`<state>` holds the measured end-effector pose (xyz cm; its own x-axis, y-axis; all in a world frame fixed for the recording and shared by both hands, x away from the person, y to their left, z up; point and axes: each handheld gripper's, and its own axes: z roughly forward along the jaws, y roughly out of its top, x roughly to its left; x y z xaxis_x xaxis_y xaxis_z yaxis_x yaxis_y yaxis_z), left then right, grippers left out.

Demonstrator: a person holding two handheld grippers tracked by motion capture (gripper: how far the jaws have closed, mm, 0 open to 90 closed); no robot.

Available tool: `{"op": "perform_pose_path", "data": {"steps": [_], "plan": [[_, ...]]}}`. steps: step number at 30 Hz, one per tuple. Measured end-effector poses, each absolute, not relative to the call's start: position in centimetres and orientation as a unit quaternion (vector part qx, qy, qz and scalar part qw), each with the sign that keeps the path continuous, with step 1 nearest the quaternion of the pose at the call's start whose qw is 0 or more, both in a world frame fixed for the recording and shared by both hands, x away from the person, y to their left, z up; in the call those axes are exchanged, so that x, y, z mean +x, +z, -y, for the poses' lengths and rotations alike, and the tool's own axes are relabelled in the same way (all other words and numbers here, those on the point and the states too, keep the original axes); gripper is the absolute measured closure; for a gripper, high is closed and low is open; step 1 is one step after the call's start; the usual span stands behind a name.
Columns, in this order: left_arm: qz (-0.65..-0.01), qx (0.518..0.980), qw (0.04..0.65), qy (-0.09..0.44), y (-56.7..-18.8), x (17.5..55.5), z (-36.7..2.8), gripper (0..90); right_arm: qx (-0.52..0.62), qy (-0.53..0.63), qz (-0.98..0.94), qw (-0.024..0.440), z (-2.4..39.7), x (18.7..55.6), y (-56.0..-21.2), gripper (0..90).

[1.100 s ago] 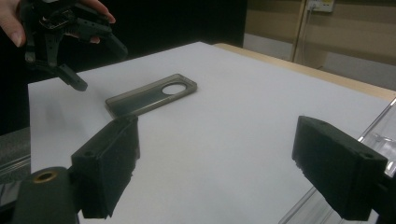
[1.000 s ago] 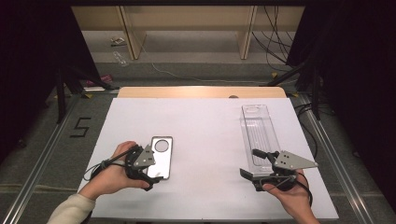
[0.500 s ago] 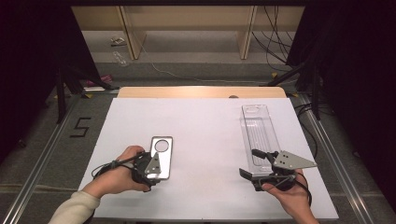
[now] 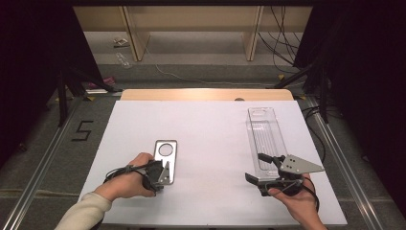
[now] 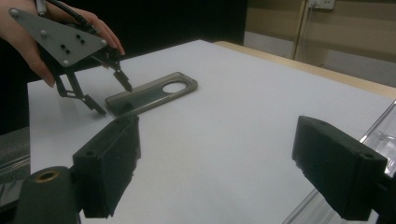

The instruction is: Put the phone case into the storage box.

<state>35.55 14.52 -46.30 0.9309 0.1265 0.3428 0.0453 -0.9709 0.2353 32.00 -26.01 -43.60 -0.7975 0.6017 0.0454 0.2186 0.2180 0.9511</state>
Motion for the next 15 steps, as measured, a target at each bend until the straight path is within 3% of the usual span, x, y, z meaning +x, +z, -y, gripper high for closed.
{"op": "perform_pose_path", "data": {"steps": [15], "plan": [[-0.042, 0.978, 0.107, 0.174, -46.45, 35.62, -14.48, 50.0, 0.269, 0.563, -0.763, 0.168, 25.96, 32.02, -43.64, 16.6]]}}
